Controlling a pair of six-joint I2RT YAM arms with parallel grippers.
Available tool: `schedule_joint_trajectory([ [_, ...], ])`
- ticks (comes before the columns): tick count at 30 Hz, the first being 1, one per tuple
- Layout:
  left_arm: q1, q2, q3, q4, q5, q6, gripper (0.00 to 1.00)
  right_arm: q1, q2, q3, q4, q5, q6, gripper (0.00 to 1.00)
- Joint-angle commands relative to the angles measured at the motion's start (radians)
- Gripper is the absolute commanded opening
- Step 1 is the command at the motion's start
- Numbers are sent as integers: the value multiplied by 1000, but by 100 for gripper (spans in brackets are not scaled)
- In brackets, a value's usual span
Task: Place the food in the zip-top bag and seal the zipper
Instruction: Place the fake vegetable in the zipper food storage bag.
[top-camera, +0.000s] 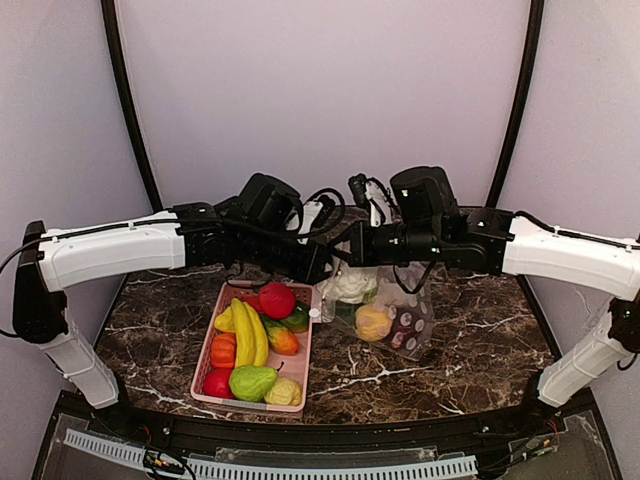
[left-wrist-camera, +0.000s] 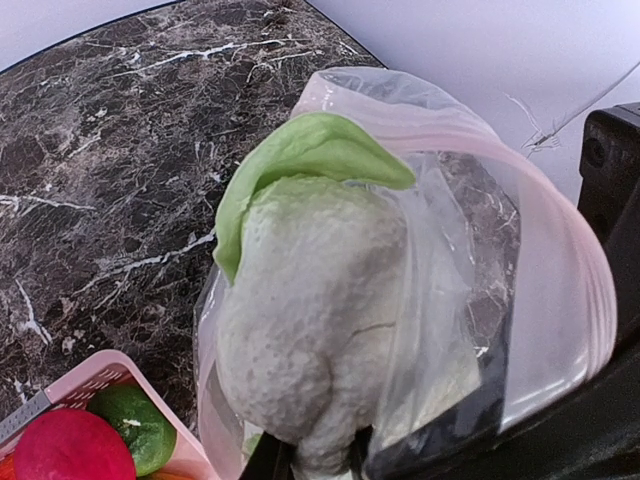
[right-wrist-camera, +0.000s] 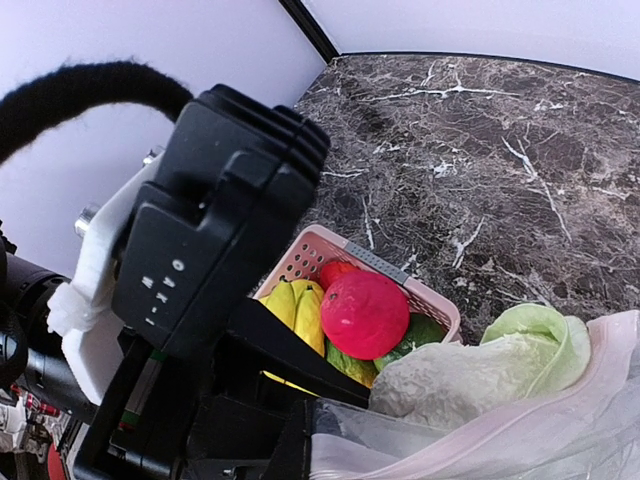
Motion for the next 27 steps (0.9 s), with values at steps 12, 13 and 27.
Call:
schedule_joint_trajectory([
  [12,-9,-8,-14,203,121,-51,20,14,-8,-41,50,10,44,0],
  [13,-9,-14,-21,204,124,-52,21,14,-11,-47,50,13,46,0],
  [27,-8,-132,-92,192,117,-46,59,5,-36,-74,48,34,63,0],
])
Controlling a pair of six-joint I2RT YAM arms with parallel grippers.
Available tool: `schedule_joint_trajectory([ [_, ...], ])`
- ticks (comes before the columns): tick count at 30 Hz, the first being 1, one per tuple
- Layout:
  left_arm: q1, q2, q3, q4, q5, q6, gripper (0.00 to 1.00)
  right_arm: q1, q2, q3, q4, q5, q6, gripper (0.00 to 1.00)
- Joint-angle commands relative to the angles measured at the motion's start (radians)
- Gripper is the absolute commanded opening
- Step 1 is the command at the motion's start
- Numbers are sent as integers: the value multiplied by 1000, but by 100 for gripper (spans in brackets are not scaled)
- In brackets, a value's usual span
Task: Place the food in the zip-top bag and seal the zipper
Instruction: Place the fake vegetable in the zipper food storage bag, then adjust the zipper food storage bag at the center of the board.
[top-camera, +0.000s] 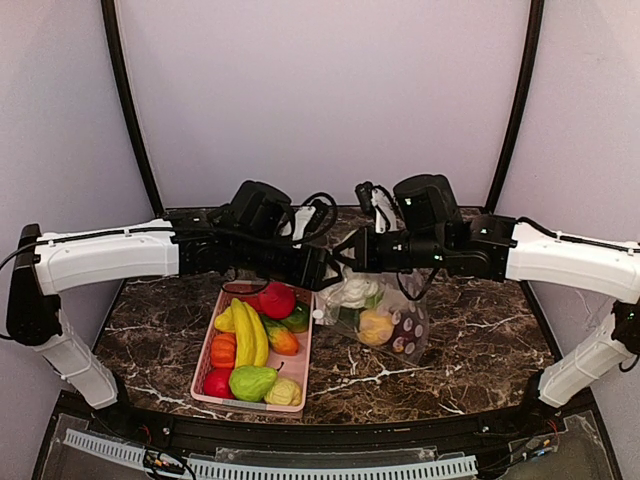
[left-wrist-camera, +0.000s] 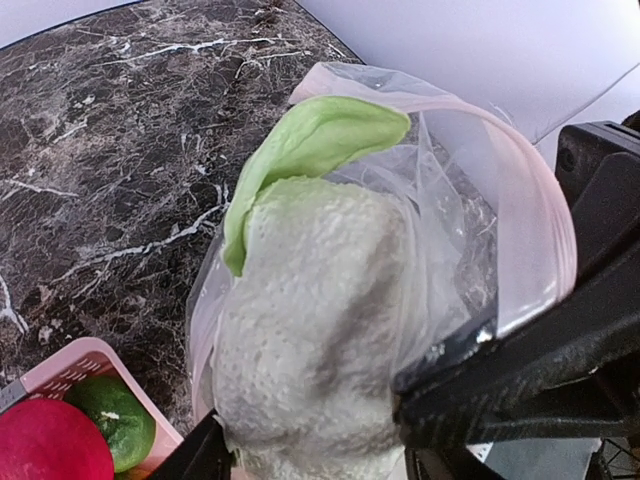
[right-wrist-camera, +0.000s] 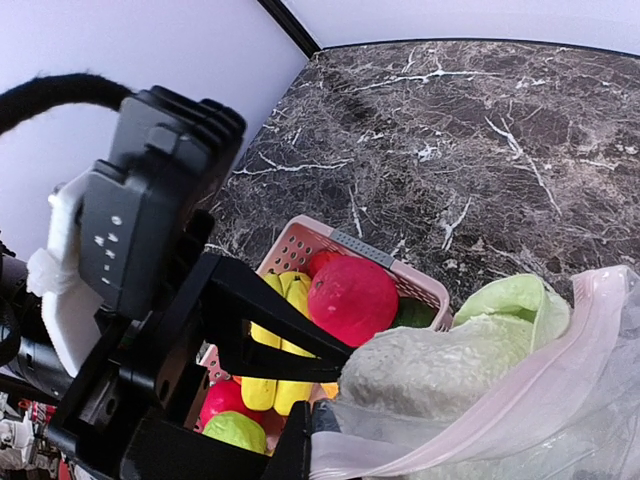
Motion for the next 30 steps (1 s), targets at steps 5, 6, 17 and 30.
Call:
schedule_joint_trajectory([
  [5,-17,-176,-37,72,18,28,69,4,-21,-26,39,3,6,0],
  [6,-17,-185,-43,68,12,29,71,4,-22,-26,39,3,6,0],
  [17,28,-279,-191,45,-47,-26,71,3,-35,-28,41,-8,-8,0],
  [30,49,-187,-293,102,-8,-95,62,3,-44,-30,40,-8,-11,0],
])
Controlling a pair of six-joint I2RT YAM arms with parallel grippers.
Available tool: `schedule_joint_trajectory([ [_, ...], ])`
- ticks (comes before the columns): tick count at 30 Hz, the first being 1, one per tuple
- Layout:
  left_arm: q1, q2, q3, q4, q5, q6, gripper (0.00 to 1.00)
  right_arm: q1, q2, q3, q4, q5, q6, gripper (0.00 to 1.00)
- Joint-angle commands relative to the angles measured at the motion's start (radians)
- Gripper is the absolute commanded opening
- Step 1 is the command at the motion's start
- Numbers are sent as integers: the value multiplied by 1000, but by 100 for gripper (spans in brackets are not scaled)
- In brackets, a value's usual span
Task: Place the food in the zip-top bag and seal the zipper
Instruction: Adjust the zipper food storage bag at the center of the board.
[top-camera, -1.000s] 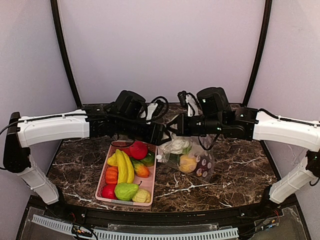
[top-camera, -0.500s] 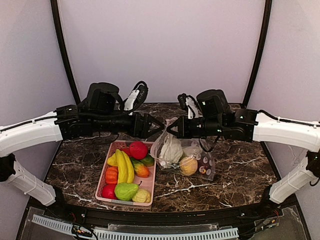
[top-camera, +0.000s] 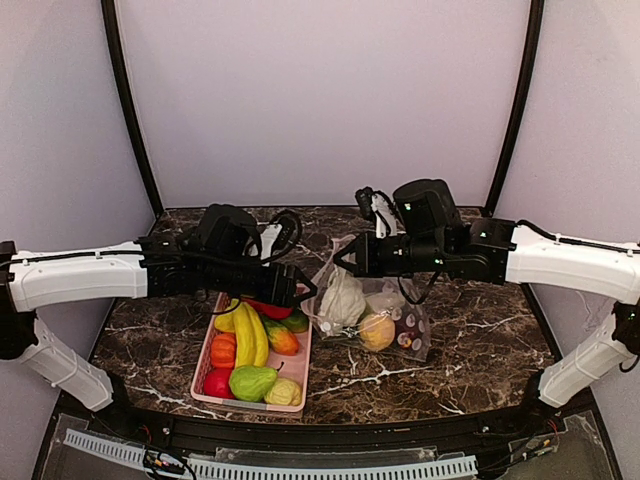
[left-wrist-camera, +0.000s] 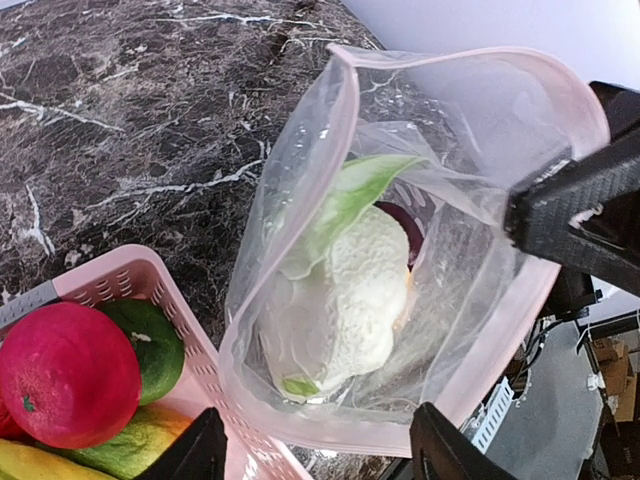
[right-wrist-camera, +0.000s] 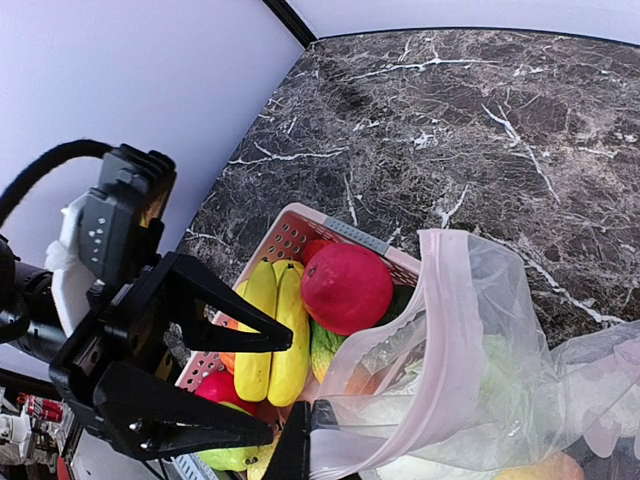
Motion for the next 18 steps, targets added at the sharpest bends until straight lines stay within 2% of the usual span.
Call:
schedule_joint_trajectory([
  [1,17,31,-27,40,9,-29,61,3,-39,-8,41,-7,-9,0],
  [18,24,115,-30,56,13,-40,34,-2,-48,-12,39,-5,-13,0],
])
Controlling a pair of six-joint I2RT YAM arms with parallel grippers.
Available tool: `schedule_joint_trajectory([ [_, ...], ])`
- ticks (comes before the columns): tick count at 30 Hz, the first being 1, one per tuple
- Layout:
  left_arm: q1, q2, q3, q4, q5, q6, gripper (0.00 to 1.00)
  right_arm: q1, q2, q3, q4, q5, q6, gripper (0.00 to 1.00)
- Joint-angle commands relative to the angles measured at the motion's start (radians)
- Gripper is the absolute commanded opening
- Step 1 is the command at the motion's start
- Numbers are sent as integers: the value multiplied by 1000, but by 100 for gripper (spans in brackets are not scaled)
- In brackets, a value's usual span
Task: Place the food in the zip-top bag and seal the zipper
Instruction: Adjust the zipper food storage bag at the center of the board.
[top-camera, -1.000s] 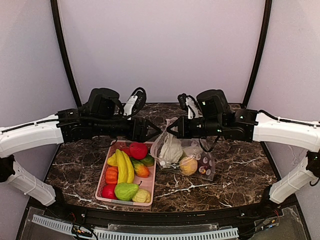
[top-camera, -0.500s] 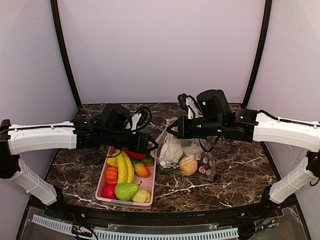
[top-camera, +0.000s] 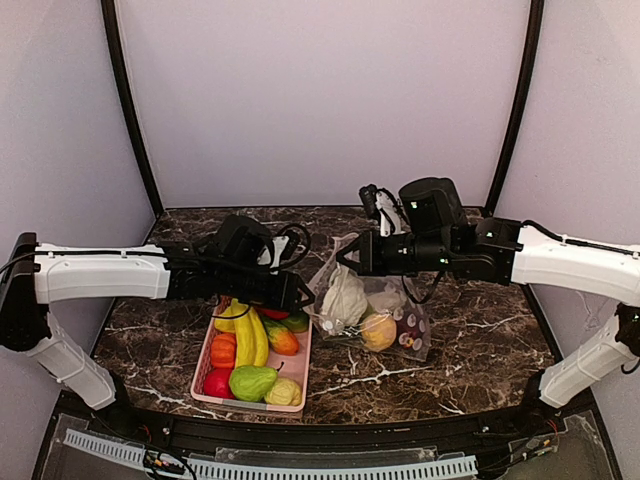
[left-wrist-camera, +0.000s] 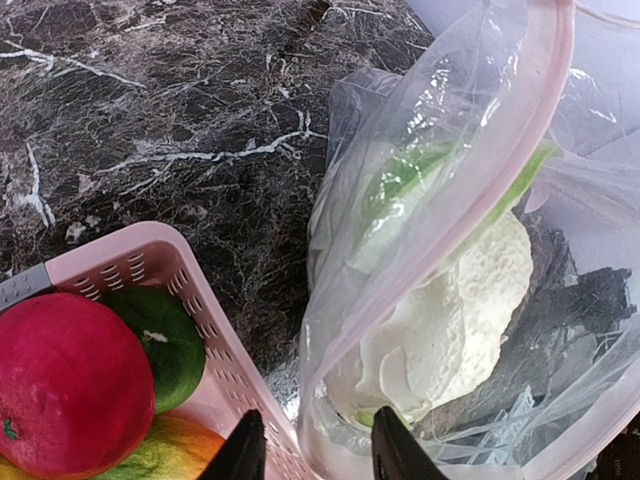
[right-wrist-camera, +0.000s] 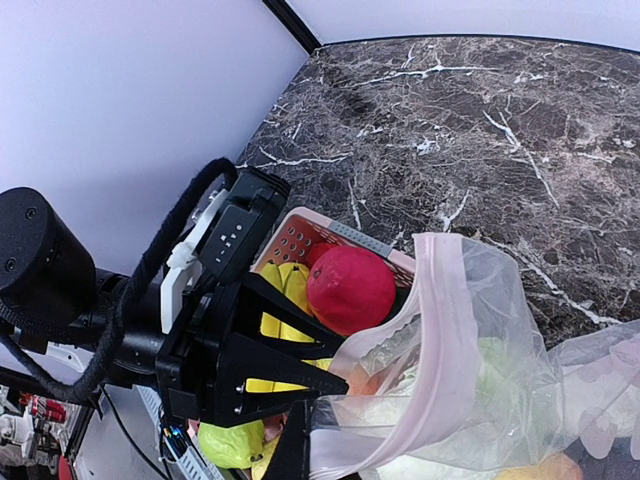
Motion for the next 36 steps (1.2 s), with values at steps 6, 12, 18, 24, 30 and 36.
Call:
schedule_joint_trajectory([
  [6,3,4,5,20,11,3,13,-3,-21,-5,35,-2,-13,0],
  [12,5,-2,58,27,31,36,1,-6,-31,-6,-1,22,-17,0],
  [18,8,45,288,-2,132,86,1,-43,-115,-42,-85,105,-13,0],
  [24,7,130,459,12,253,72,1,-73,-187,-54,-135,135,-16,0],
  [30,18,164,493,-3,266,72,1,-77,-237,-12,-178,162,-41,0],
  [36,26,140,475,-7,263,70,1,-77,-251,75,-194,162,-81,0],
])
